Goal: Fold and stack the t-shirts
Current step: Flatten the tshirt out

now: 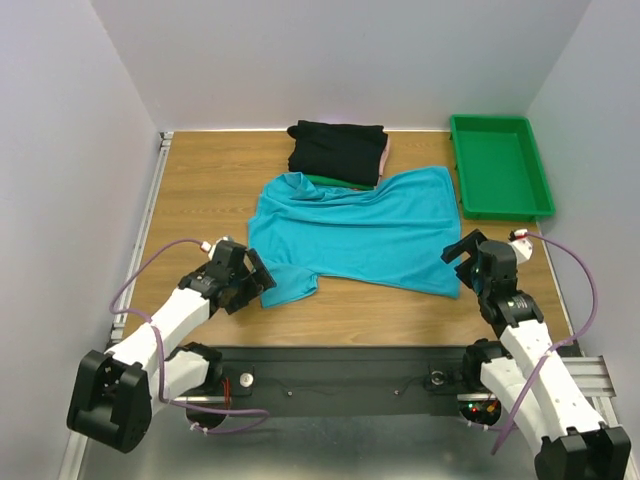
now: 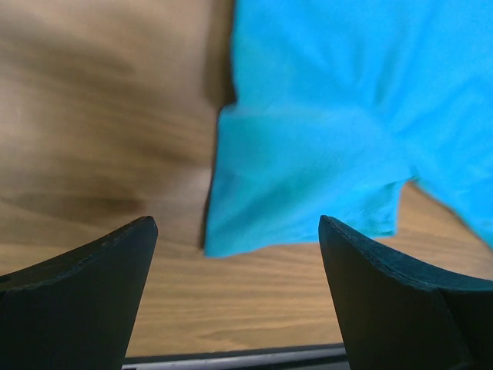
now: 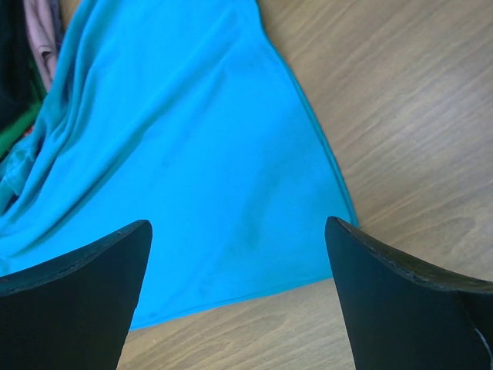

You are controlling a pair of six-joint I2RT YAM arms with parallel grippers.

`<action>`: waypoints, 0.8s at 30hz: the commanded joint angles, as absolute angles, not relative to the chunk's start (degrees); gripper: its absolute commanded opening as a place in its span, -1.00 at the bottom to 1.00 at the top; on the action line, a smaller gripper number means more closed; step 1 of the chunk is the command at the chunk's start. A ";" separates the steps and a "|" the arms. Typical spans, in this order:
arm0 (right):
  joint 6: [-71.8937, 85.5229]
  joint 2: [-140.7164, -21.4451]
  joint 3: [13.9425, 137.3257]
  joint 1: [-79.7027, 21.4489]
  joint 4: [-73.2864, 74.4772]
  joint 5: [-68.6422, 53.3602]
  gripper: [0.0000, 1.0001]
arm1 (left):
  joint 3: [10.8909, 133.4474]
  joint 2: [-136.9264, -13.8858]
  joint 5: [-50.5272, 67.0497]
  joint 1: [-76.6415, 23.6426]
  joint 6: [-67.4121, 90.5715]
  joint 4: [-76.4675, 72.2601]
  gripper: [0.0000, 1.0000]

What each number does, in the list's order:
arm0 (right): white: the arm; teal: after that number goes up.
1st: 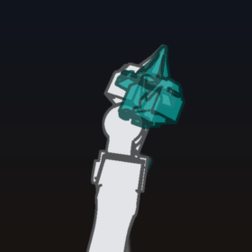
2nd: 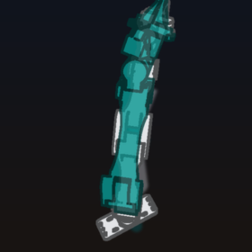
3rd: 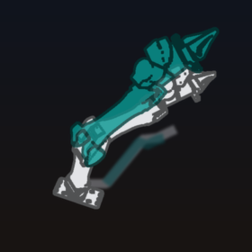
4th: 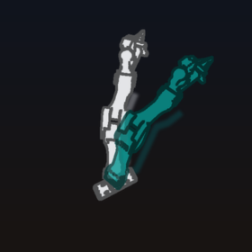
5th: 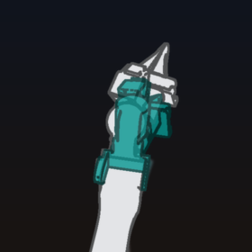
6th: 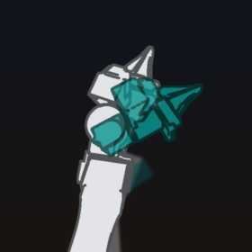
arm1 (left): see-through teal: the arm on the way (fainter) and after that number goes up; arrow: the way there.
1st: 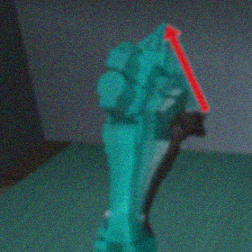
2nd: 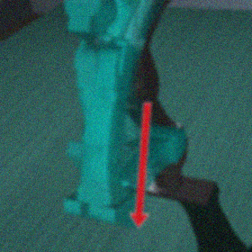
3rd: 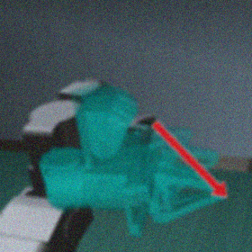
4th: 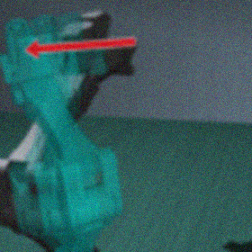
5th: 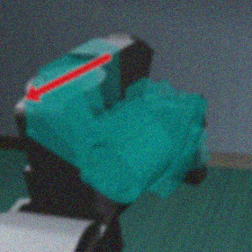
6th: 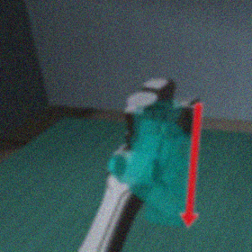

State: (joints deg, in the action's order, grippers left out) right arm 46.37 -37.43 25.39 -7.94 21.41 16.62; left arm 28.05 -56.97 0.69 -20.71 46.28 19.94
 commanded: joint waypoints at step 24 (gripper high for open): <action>55.10 -44.91 28.39 -7.91 35.24 23.83 0.99 | 32.87 -65.40 -0.88 -29.27 46.58 22.23 -1.00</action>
State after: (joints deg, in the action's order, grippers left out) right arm 52.66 -44.38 26.76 -7.94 32.08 23.24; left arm 32.29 -68.36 -0.54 -29.15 48.07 21.26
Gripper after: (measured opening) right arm 0.998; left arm 0.026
